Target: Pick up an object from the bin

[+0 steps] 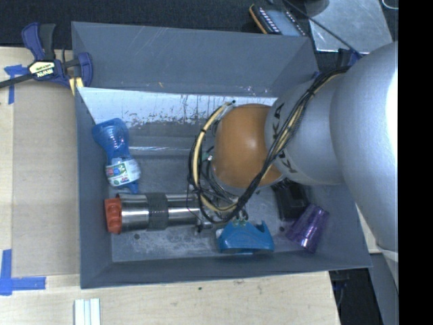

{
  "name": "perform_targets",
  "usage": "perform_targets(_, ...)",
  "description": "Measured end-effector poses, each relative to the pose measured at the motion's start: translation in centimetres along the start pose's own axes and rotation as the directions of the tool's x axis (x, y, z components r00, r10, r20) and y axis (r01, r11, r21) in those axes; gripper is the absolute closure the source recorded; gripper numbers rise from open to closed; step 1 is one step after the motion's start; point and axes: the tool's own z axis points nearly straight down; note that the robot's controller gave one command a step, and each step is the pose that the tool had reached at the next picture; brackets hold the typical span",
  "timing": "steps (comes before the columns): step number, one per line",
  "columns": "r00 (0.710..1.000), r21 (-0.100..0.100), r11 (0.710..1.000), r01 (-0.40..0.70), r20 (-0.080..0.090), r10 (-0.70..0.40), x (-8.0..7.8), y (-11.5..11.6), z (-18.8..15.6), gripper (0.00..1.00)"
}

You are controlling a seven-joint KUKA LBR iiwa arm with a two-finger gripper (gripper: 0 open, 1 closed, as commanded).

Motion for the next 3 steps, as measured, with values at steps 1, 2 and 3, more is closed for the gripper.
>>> perform_targets(1, 1.0, 0.0, 1.0, 0.0, 0.0, 0.0, 0.0, 0.0, 0.0, 1.0)
perform_targets(2, 1.0, 0.0, 1.0, 0.0, 0.0, 0.0, 0.0, 0.0, 0.0, 1.0)
perform_targets(3, 1.0, 0.0, 1.0, -0.001, 0.0, 0.001, 0.0, 0.0, 0.0, 1.0)
